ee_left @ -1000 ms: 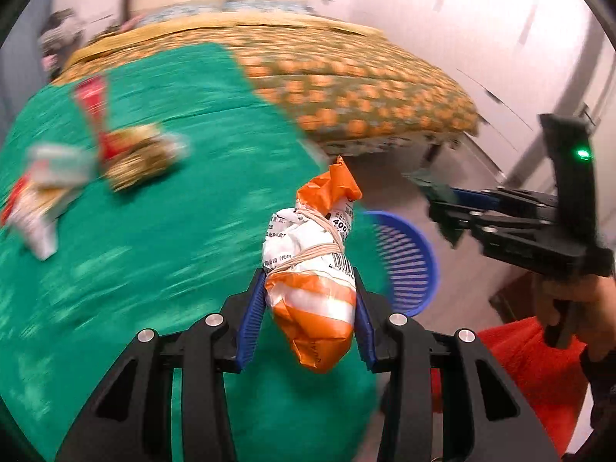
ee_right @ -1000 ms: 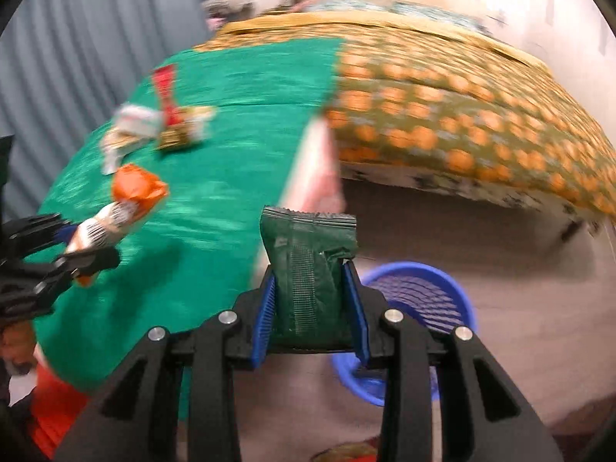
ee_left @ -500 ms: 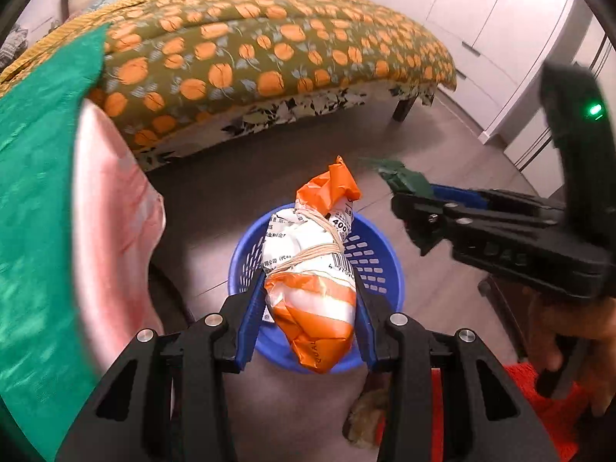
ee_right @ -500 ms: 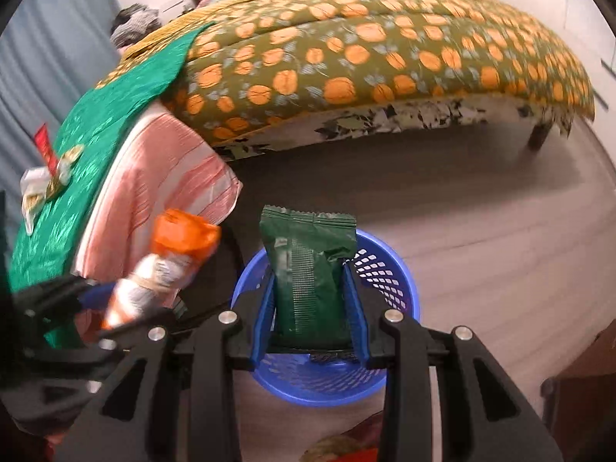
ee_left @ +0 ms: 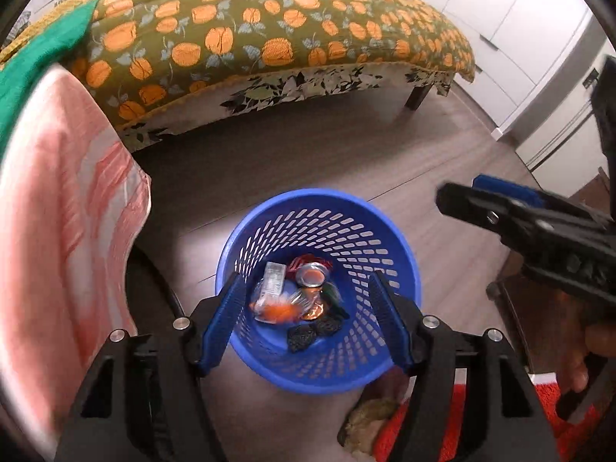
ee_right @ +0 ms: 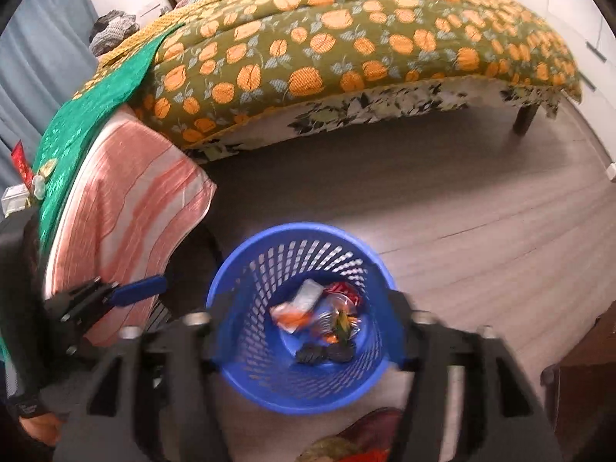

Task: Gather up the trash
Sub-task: 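Withdraw both tools from the basket back over the cloth, then grasp the white printed bread bag with the left tool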

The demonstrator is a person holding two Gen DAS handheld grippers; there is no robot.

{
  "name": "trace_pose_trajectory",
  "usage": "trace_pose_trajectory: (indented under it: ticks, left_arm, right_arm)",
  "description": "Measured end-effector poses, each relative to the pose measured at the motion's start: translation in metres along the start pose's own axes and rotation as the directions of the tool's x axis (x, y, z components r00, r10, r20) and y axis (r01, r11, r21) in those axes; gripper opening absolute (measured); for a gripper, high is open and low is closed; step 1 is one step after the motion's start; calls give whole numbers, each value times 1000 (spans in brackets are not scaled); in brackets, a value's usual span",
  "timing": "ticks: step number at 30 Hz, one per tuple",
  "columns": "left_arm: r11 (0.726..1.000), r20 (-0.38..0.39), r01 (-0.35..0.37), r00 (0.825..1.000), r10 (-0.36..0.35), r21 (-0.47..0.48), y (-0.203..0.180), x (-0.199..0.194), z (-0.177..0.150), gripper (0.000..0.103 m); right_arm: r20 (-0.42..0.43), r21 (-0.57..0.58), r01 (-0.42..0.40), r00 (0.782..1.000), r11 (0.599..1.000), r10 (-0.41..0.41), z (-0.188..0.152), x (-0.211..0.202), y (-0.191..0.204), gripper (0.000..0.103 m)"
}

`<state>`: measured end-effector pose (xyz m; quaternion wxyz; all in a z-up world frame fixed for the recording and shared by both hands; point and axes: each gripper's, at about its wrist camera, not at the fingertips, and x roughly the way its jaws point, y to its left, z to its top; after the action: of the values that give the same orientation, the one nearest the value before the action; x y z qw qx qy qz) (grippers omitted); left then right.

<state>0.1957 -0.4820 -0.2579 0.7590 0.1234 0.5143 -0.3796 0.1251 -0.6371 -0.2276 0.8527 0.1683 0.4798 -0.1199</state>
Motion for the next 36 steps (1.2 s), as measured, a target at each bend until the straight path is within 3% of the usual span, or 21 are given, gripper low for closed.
trace_pose_trajectory:
  ticks: [6, 9, 13, 16, 20, 25, 29, 31, 36]
  left_arm:
    - [998, 97, 19, 995, -26, 64, -6, -83, -26, 67]
    - [997, 143, 20, 989, -31, 80, 2, -124, -48, 71]
    - [999, 190, -12, 982, 4, 42, 42, -176, -93, 73]
    - [997, 204, -79, 976, 81, -19, 89, -206, -131, 74]
    - [977, 206, -191, 957, 206, -94, 149, -234, -167, 75]
    - [931, 175, -282, 929, 325, -233, 235, -262, -198, 77]
    - [905, 170, -299, 917, 359, -302, 274, -275, -211, 81]
    - [896, 170, -319, 908, 382, -308, 286, -277, -211, 88]
    - [872, 173, -388, 876, 450, -300, 308, -278, -199, 96]
  right_arm:
    - [97, -29, 78, 992, 997, -75, 2, -24, 27, 83]
    - [172, -71, 106, 981, 992, -92, -1, -38, 51, 83]
    - [260, -182, 135, 962, 974, -85, -11, -57, 98, 85]
    - [280, -253, 100, 960, 962, -26, -21, -66, 146, 86]
    - [234, -369, -24, 965, 929, 118, -43, -70, 230, 87]
    - [139, -486, -132, 964, 864, 225, -56, -58, 327, 87]
    - [81, -524, -163, 968, 836, 240, -56, -30, 383, 87]
    - [53, -535, -161, 974, 829, 222, -56, -12, 398, 87]
    - [20, -567, -161, 978, 808, 209, -66, -1, 408, 87]
